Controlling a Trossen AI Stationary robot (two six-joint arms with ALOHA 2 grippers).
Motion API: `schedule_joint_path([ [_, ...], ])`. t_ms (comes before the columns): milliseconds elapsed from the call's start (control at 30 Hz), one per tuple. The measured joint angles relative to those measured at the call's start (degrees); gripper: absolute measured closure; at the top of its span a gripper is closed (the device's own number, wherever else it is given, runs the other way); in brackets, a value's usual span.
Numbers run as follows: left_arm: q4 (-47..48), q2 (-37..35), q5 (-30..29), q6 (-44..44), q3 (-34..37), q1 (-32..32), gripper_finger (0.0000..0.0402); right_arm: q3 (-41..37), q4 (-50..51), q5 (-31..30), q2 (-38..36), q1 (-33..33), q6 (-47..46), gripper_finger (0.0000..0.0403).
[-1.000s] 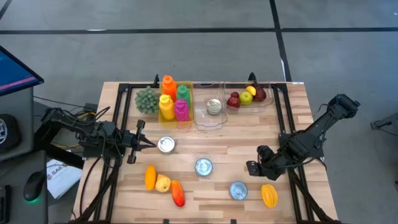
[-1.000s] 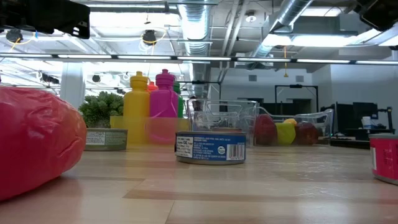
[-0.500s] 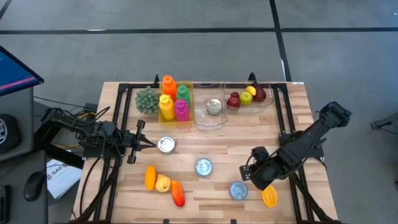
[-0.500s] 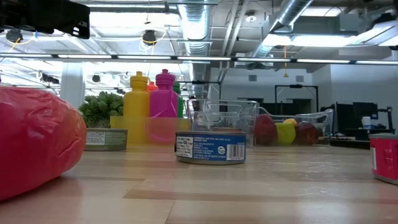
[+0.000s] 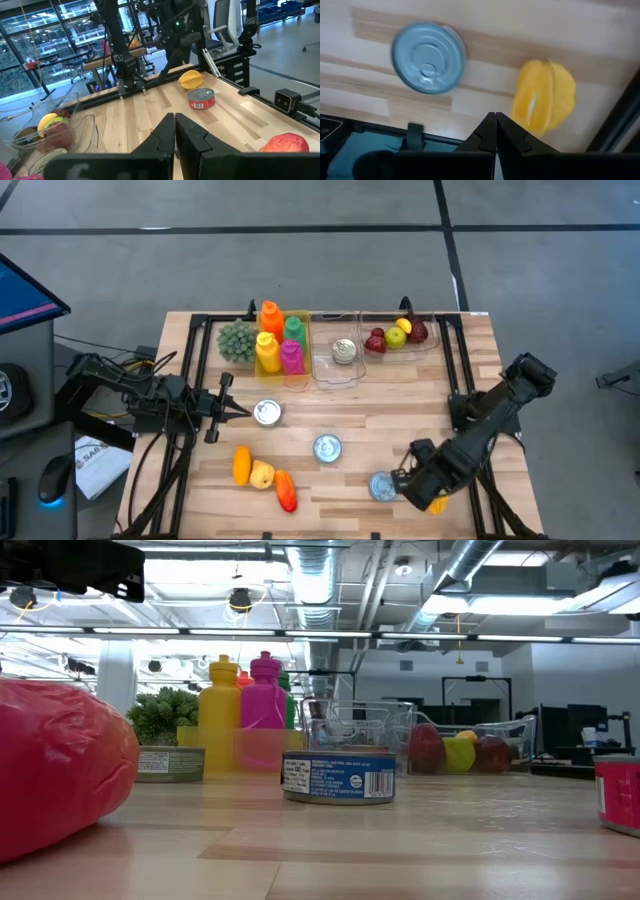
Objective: Pick & Place Food Item
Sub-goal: Put the yellow starfruit into the right transparent bin
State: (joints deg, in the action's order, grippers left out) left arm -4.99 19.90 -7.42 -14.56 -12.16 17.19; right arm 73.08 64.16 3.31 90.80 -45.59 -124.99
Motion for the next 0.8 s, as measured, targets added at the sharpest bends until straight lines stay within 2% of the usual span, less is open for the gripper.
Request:
schedule_joint_path([
  [133,0.0,0.0,0.0,0.0,0.0,0.0,0.0399,0.0,-0.2,-0.1,0.0,-4.6,-6.3,0.0402],
  [433,0.0,0.0,0.0,0.0,0.0,0.0,0.0399,0.0,-1.2,-0.6,0.4,-5.8,-5.1,0.0379],
  [800,0.0,0.0,0.0,0.0,0.0,0.0,0.0399,-0.1,5.3,-0.3,0.4,-6.3,-3.5,0.0286],
])
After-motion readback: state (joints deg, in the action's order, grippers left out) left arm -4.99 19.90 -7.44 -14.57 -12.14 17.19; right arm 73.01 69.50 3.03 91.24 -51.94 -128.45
